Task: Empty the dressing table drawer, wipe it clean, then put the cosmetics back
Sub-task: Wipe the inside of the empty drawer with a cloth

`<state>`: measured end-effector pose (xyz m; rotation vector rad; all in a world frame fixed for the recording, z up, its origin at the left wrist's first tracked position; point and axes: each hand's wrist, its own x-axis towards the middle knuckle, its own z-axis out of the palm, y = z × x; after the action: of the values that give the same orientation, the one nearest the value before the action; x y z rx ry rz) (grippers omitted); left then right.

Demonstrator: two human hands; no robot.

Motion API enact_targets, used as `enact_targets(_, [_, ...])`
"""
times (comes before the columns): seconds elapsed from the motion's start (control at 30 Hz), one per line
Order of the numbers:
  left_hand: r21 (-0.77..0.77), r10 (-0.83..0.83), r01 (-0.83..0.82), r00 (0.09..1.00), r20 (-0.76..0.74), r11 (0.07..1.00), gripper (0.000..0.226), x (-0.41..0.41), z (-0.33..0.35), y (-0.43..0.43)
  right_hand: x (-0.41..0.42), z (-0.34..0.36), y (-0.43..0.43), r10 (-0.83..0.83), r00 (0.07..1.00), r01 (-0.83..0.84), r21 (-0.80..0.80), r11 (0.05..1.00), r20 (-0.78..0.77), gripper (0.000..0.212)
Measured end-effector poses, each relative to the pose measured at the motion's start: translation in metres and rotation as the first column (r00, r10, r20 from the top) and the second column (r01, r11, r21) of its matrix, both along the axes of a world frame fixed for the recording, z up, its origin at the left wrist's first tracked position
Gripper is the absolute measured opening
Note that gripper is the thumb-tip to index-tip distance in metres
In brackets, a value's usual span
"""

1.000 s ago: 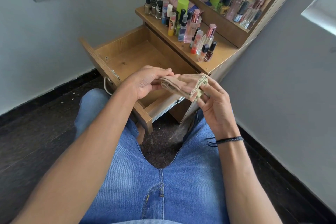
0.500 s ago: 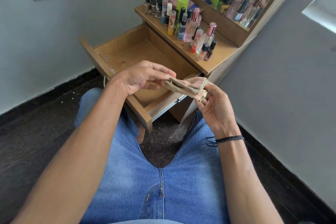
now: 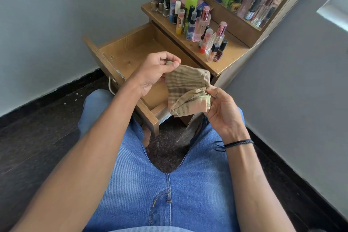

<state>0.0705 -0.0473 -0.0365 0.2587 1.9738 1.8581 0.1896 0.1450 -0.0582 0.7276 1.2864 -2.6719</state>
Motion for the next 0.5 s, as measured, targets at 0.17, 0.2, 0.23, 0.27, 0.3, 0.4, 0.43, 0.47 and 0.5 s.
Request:
enact_targets(0.17, [0.097, 0.098, -0.097, 0.995, -0.009, 0.991, 0.009, 0.0036, 0.0004, 0.0092, 0.0012, -0.0027, 0.0001, 0.101, 0.995, -0.101, -0.006, 0.995, -0.009, 0.033])
enact_targets(0.2, [0.116, 0.111, -0.109, 0.994, -0.009, 0.987, 0.009, 0.0035, 0.0003, 0.0098, 0.0012, -0.0025, -0.0011, 0.127, 0.992, -0.127, 0.004, 0.992, -0.016, 0.034])
enact_targets(0.23, [0.135, 0.125, -0.123, 0.992, -0.007, 0.983, 0.01, 0.0036, 0.0004, 0.01, 0.0012, -0.0023, -0.0025, 0.15, 0.989, -0.149, 0.026, 0.988, -0.013, 0.033])
enact_targets(0.27, [0.149, 0.14, -0.137, 0.99, -0.006, 0.979, 0.01, 0.0032, 0.0004, 0.01, 0.0012, -0.0018, -0.004, 0.162, 0.987, -0.162, 0.057, 0.985, 0.002, 0.031])
enact_targets(0.3, [0.161, 0.151, -0.148, 0.989, -0.005, 0.976, 0.009, 0.0029, 0.0004, 0.0098, 0.0014, -0.0016, -0.0052, 0.164, 0.986, -0.166, 0.092, 0.982, 0.026, 0.03])
enact_targets(0.4, [0.201, 0.14, -0.139, 0.99, 0.011, 0.97, 0.01, 0.0037, 0.0026, 0.0097, 0.0002, -0.0045, -0.007, 0.169, 0.983, -0.18, 0.194, 0.964, 0.072, 0.038])
enact_targets(0.43, [0.216, 0.131, -0.131, 0.991, 0.016, 0.968, 0.011, 0.0045, 0.003, 0.0101, -0.0007, -0.0058, -0.0077, 0.169, 0.982, -0.183, 0.222, 0.958, 0.08, 0.035])
enact_targets(0.47, [0.228, 0.124, -0.125, 0.992, 0.018, 0.966, 0.012, 0.0051, 0.0033, 0.0106, -0.0014, -0.0059, -0.0081, 0.167, 0.982, -0.182, 0.239, 0.954, 0.084, 0.027])
enact_targets(0.5, [0.238, 0.119, -0.12, 0.993, 0.017, 0.964, 0.013, 0.0059, 0.0038, 0.0112, -0.002, -0.0065, -0.0082, 0.164, 0.983, -0.18, 0.249, 0.952, 0.086, 0.019])
